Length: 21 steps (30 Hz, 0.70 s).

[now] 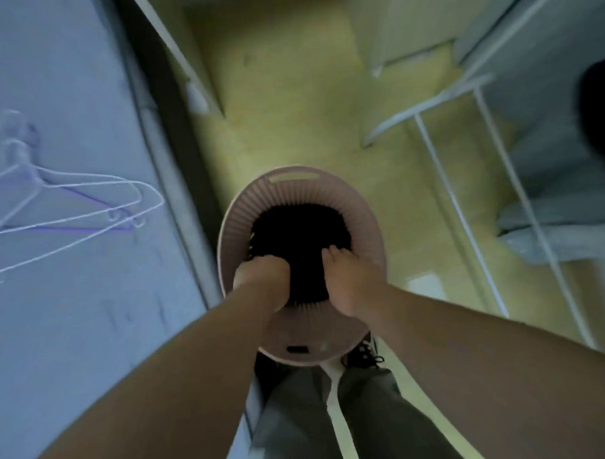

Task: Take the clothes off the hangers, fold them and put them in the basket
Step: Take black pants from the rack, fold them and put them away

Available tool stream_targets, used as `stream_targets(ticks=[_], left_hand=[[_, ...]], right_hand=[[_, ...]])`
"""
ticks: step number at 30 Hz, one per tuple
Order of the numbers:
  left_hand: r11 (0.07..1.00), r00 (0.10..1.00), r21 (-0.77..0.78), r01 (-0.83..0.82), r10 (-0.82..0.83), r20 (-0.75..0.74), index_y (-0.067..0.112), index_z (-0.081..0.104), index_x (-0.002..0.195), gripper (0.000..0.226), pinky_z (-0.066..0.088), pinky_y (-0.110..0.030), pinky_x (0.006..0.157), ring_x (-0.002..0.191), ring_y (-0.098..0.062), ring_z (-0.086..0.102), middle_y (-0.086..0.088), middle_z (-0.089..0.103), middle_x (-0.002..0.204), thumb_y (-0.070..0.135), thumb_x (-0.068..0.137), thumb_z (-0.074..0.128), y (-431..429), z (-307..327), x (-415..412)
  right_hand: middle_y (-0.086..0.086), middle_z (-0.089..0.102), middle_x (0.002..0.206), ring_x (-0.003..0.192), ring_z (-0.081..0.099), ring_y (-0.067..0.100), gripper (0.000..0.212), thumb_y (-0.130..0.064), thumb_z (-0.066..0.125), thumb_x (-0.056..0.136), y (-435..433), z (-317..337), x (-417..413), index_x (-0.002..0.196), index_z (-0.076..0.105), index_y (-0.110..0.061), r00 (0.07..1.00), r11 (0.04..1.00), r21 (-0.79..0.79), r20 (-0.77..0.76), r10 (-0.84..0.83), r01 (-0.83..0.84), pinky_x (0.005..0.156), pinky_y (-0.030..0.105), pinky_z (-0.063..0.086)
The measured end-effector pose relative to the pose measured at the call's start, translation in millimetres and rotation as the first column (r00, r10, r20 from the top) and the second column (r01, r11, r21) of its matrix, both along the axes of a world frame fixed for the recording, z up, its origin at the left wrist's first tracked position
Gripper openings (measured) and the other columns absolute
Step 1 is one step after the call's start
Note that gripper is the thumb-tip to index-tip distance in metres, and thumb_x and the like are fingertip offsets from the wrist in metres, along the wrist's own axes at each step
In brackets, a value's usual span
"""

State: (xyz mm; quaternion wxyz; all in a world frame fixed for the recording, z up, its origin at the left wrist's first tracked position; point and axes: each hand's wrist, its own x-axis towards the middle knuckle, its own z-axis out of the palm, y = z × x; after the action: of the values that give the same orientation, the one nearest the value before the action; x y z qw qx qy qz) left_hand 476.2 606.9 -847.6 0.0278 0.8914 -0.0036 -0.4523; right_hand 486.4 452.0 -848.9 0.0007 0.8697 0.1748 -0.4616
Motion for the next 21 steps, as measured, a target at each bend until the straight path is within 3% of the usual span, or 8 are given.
stream_targets(ticks=[3, 5, 8, 12, 18, 21], left_hand=[[0.991, 0.990, 0.008, -0.131, 0.131, 0.044, 0.014, 0.065, 0.118, 0.031, 0.050, -0.040, 0.089, 0.112, -0.034, 0.062, -0.011, 0.064, 0.122, 0.026, 0.093, 0.051, 4.0, 100.6, -14.9], [0.967, 0.965, -0.022, -0.253, 0.254, 0.064, 0.015, 0.065, 0.117, 0.032, 0.050, -0.041, 0.090, 0.112, -0.037, 0.061, -0.014, 0.064, 0.122, 0.029, 0.093, 0.049, 3.1, 176.5, -35.1], [0.908, 0.891, -0.097, -0.407, 0.418, 0.179, 0.016, 0.067, 0.114, 0.032, 0.051, -0.040, 0.091, 0.111, -0.038, 0.061, -0.015, 0.066, 0.119, 0.031, 0.093, 0.049, -0.6, 278.5, -65.4], [0.844, 0.806, -0.193, -0.501, 0.536, 0.253, 0.013, 0.072, 0.106, 0.026, 0.050, -0.035, 0.088, 0.109, -0.035, 0.062, -0.015, 0.069, 0.113, 0.028, 0.094, 0.054, -11.9, 368.7, -102.7], [0.636, 0.554, -0.465, -0.616, 0.769, 0.319, 0.020, 0.067, 0.074, 0.018, 0.053, -0.031, 0.083, 0.089, -0.025, 0.071, -0.010, 0.075, 0.089, 0.018, 0.090, 0.060, -29.7, 430.4, -139.2], [0.633, 0.520, -0.500, -0.591, 0.773, 0.364, 0.020, 0.063, 0.067, 0.024, 0.051, -0.028, 0.080, 0.087, -0.023, 0.071, -0.009, 0.075, 0.086, 0.018, 0.090, 0.061, -36.2, 446.4, -156.4]], right_hand=[[0.012, 0.054, 0.130, 0.109, 0.059, 0.030, 0.057, -0.013, 0.036, 0.100, -7.2, 102.4, -3.1, 0.154, 0.019, -0.014, 0.996, 0.992, 0.081, -0.001, -0.094, 0.094, 0.085, 0.042, 0.052], [0.014, 0.061, 0.116, 0.095, 0.061, 0.032, 0.059, -0.010, 0.039, 0.099, -16.2, 175.1, -18.7, 0.154, 0.020, -0.016, 0.989, 0.978, 0.146, -0.040, -0.142, 0.146, 0.070, 0.037, 0.050], [0.014, 0.062, 0.123, 0.101, 0.061, 0.032, 0.049, -0.010, 0.040, 0.102, -34.8, 266.7, -40.2, 0.150, 0.034, -0.016, 0.983, 0.954, 0.237, -0.021, -0.184, 0.184, 0.071, 0.034, 0.047], [0.009, 0.065, 0.115, 0.095, 0.058, 0.026, 0.022, -0.012, 0.041, 0.102, -55.9, 342.5, -67.2, 0.117, 0.058, -0.013, 0.968, 0.929, 0.303, 0.062, -0.243, 0.214, 0.073, 0.030, 0.045], [0.007, 0.071, 0.094, 0.091, 0.064, 0.026, 0.026, -0.028, 0.050, 0.100, -78.2, 400.7, -102.7, 0.091, 0.068, -0.012, 0.891, 0.812, 0.471, 0.108, -0.440, 0.344, 0.076, 0.029, 0.048], [0.007, 0.072, 0.090, 0.088, 0.065, 0.025, 0.029, -0.029, 0.051, 0.099, -86.6, 414.6, -120.2, 0.087, 0.069, -0.010, 0.846, 0.744, 0.523, 0.079, -0.527, 0.415, 0.082, 0.035, 0.054]])
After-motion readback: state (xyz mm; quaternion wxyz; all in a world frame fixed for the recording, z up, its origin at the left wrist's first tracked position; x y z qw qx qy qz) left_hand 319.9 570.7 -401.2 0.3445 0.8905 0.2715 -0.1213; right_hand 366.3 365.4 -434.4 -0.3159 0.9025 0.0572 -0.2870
